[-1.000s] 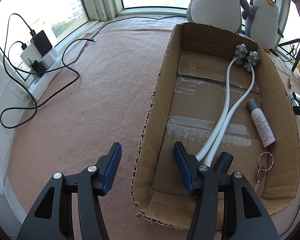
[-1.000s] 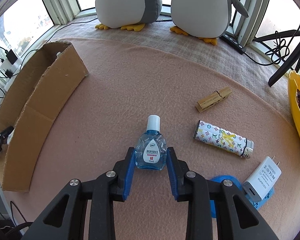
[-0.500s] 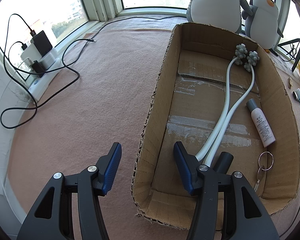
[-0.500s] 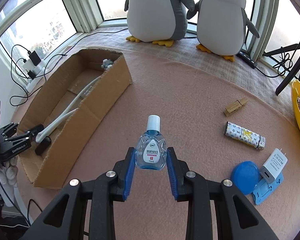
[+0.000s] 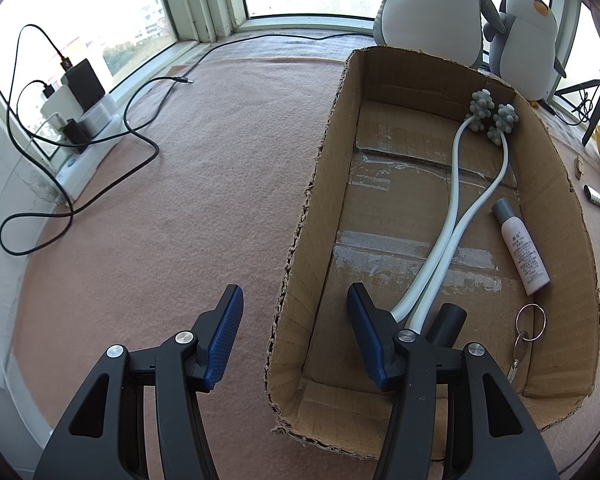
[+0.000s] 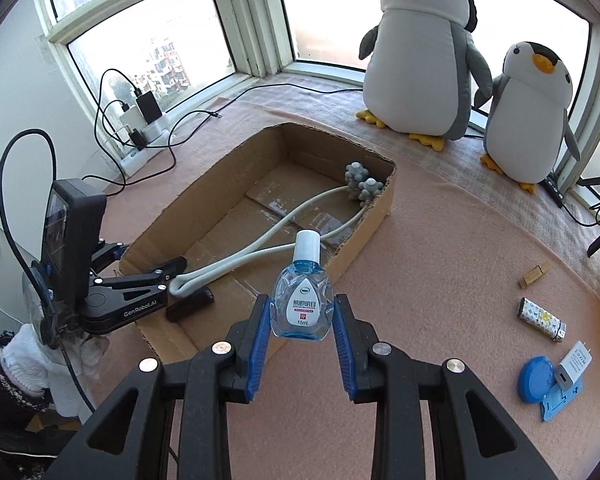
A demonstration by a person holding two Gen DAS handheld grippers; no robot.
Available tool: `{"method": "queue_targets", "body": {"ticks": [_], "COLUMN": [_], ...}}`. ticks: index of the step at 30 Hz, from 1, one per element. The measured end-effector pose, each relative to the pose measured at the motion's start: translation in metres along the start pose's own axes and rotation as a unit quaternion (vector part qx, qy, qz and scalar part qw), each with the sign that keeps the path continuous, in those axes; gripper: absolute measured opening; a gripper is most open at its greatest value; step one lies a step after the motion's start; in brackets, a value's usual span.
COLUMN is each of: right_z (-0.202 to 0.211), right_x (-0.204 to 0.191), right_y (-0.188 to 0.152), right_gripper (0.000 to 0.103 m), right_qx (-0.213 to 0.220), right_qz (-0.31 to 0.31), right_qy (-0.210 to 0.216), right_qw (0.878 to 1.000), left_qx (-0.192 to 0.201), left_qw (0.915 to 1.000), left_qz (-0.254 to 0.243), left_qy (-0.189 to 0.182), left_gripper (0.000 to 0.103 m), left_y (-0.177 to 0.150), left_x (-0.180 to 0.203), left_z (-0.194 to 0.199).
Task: Organize rigid objects
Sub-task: 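Lift the eye-drop bottle and carry it over the box with the right gripper, then lower the eye-drop bottle into the box and open the right gripper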
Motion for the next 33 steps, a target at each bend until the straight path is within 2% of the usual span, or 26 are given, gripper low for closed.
{"method": "queue_targets", "body": {"ticks": [13, 26, 29, 30, 33], "right_z": [-0.029, -0.043, -0.04, -0.039, -0.035], "right_x": [-0.049, -0.063, -0.065, -0.065, -0.064], "right_y": [0.016, 0.014, 0.016, 0.017, 0.019], "right_gripper": [0.028, 0.028, 0.037, 0.044, 0.047], "right_qx": [-0.013, -0.02, -0.015, -0.012, -0.006], "right_qz": [0.032, 0.043, 0.044, 0.043, 0.039], "right_qy": [0.02, 0.029, 0.031, 0.03, 0.028], "right_qw": [0.999, 0.998, 0.998, 0.999, 0.999], "left_qx": [0.0, 0.0, 0.0, 0.0, 0.0], "left_qw": [1.0, 1.0, 1.0, 1.0, 1.0], "left_qz": [0.004, 0.005, 0.005, 0.005, 0.005], "left_qy": [-0.005, -0.005, -0.005, -0.005, -0.005], "left_gripper": [0.054, 0.054, 0.054, 0.054, 0.054], "left_y": [0.0, -0.001, -0.001, 0.0, -0.001], "left_x": [0.001, 0.002, 0.002, 0.001, 0.002], "left_z": [-0.001, 0.0, 0.0, 0.0, 0.0]}}
Point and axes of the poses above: each gripper's, at about its wrist camera, not at the fingertips, and z roughly against the way its jaws point, x to its right, y to its top, the point moved 8 cm from there along -z, roughly the way its jaws point, and after that the axes turned 14 degrees about z, right-handed, at the moved point
